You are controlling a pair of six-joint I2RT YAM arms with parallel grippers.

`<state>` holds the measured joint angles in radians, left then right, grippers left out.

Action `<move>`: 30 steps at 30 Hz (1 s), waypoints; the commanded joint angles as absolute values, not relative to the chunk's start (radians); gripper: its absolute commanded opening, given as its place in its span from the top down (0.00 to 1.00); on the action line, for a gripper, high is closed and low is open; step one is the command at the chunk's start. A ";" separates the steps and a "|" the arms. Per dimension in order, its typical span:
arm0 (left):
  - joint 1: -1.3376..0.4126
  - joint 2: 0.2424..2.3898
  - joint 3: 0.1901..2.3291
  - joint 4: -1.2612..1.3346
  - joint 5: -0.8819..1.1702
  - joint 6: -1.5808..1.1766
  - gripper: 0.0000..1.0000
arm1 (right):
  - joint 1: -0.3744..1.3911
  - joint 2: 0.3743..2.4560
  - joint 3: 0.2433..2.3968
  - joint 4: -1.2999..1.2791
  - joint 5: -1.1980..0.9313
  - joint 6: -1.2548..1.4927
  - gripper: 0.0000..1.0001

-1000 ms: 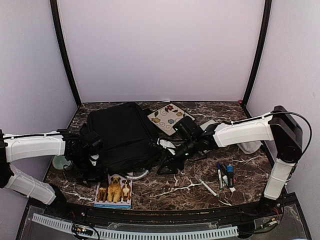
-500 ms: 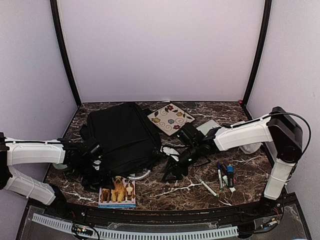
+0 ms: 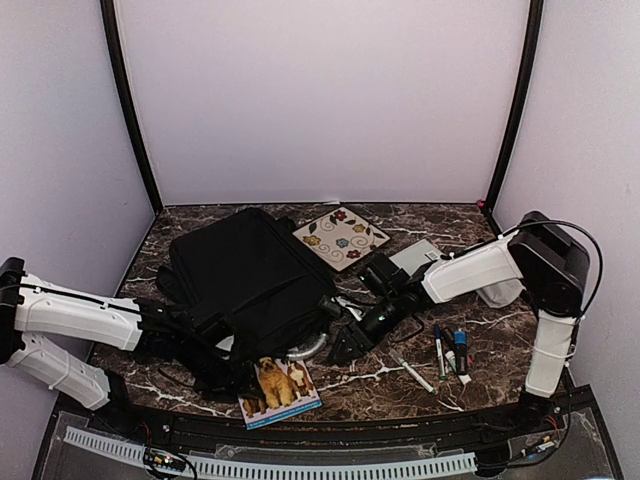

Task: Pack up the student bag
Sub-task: Grab the book from the corner of the board.

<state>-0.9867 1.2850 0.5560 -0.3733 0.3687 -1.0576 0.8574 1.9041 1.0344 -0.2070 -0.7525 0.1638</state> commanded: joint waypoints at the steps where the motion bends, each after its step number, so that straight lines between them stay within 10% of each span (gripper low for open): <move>1: -1.065 1.258 0.535 -0.327 0.278 -1.239 0.30 | 0.866 1.900 0.981 -0.089 -0.817 0.345 0.42; 9: -1.157 1.046 0.361 -0.254 0.086 -1.523 0.22 | 0.919 1.937 0.984 -0.078 -0.747 0.385 0.44; 19: -1.222 1.052 0.236 -0.030 -0.006 -1.635 0.38 | 0.942 2.016 0.965 -0.009 -0.753 0.334 0.46; 30: -1.268 1.013 0.234 0.133 -0.154 -1.573 0.25 | 0.940 2.091 0.992 0.062 -0.857 0.337 0.61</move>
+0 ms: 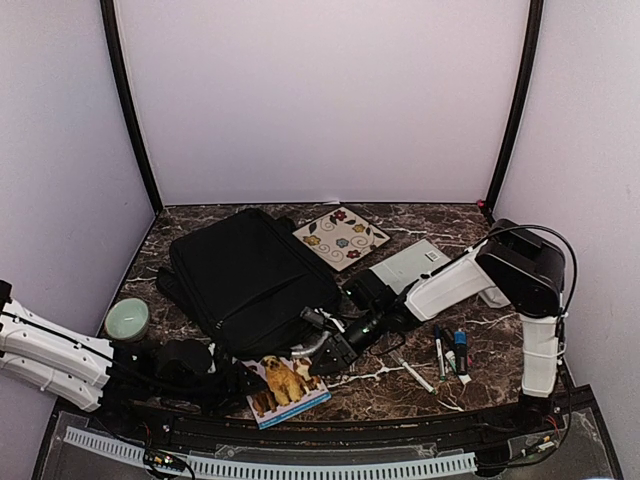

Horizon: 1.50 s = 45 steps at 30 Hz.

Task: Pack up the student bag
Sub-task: Grab the book from the corner of the board.

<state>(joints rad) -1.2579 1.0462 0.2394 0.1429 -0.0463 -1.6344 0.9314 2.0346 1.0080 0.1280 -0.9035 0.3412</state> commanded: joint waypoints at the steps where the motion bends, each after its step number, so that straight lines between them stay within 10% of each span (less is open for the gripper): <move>1: -1.271 0.987 0.239 0.130 -0.180 -1.559 0.25 | 0.940 2.085 0.991 0.065 -0.875 0.340 0.61; 29: -1.301 0.919 0.192 -0.068 -0.215 -1.722 0.34 | 0.914 2.043 0.983 0.274 -1.092 0.675 0.71; 36: -1.301 0.916 0.117 0.095 -0.206 -1.710 0.35 | 0.910 2.088 0.957 0.657 -1.185 0.965 0.71; 45: -1.302 0.905 0.129 0.050 -0.192 -1.705 0.42 | 0.914 2.108 1.077 0.132 -1.052 0.766 0.71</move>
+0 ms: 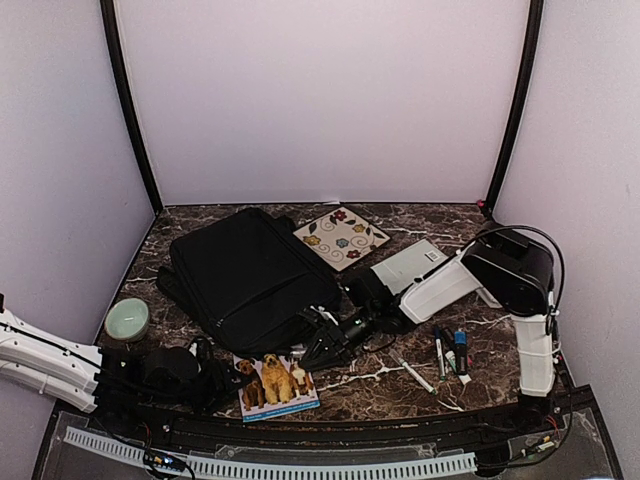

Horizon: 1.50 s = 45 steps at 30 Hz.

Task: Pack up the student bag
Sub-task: Grab the book from the corner of the board.

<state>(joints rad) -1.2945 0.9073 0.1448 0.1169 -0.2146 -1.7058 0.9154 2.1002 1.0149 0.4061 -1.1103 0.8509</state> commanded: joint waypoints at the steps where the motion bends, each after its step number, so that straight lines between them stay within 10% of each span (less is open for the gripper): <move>1: -1.302 0.902 0.132 0.030 -0.189 -1.713 0.42 | 0.914 2.095 1.076 0.084 -0.951 0.633 0.72; 7: -1.301 0.918 0.139 -0.126 -0.149 -1.787 0.25 | 0.940 2.016 1.077 -0.066 -0.763 0.484 0.71; 17: -1.302 1.016 0.095 0.006 -0.122 -1.799 0.34 | 0.951 2.088 1.192 -0.246 -0.580 0.373 0.82; 34: -1.302 0.995 0.035 0.104 -0.159 -1.798 0.15 | 1.003 2.149 1.213 -0.226 -0.673 0.398 0.67; 45: -1.301 1.041 0.011 0.356 -0.184 -1.674 0.31 | 0.997 2.171 1.197 -0.211 -0.746 0.389 0.77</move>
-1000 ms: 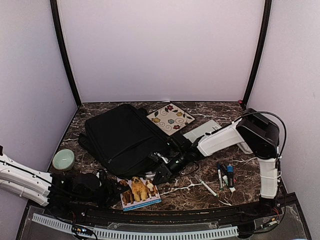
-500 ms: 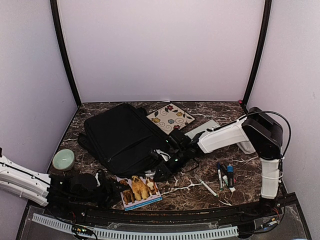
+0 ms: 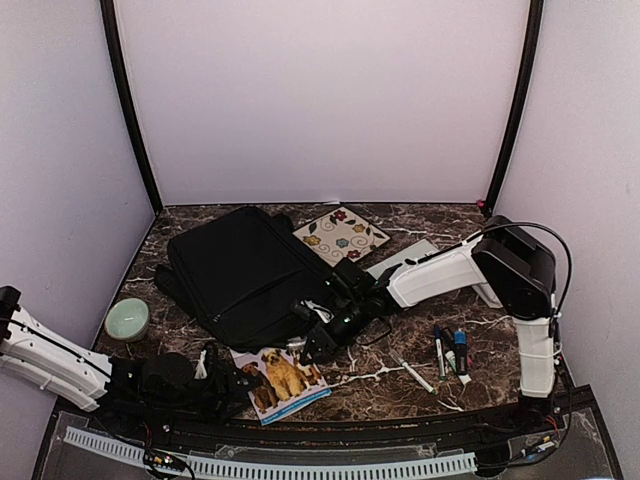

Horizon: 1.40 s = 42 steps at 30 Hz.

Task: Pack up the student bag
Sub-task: Grab the book from the corner of the board.

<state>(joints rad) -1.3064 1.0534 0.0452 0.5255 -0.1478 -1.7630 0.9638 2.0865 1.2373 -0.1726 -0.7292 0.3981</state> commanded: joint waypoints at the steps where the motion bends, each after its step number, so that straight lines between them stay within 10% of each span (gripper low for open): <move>1: -1.302 1.013 0.028 0.292 -0.193 -1.667 0.31 | 0.991 2.164 1.191 -0.192 -0.796 0.395 0.77; 25: -1.301 0.958 0.077 0.130 -0.204 -1.670 0.38 | 0.972 2.093 1.133 0.122 -1.052 0.651 0.78; 32: -1.302 0.926 0.105 -0.005 -0.212 -1.679 0.39 | 0.957 2.047 1.146 -0.019 -0.973 0.578 1.00; 42: -1.302 0.815 0.032 0.075 -0.249 -1.634 0.23 | 0.904 1.911 1.052 0.176 -1.149 0.782 1.00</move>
<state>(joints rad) -1.3064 0.8227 0.1101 0.1040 -0.2245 -1.6791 0.9386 1.9835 1.0649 0.0227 -1.0393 0.6613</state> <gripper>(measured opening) 0.770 0.009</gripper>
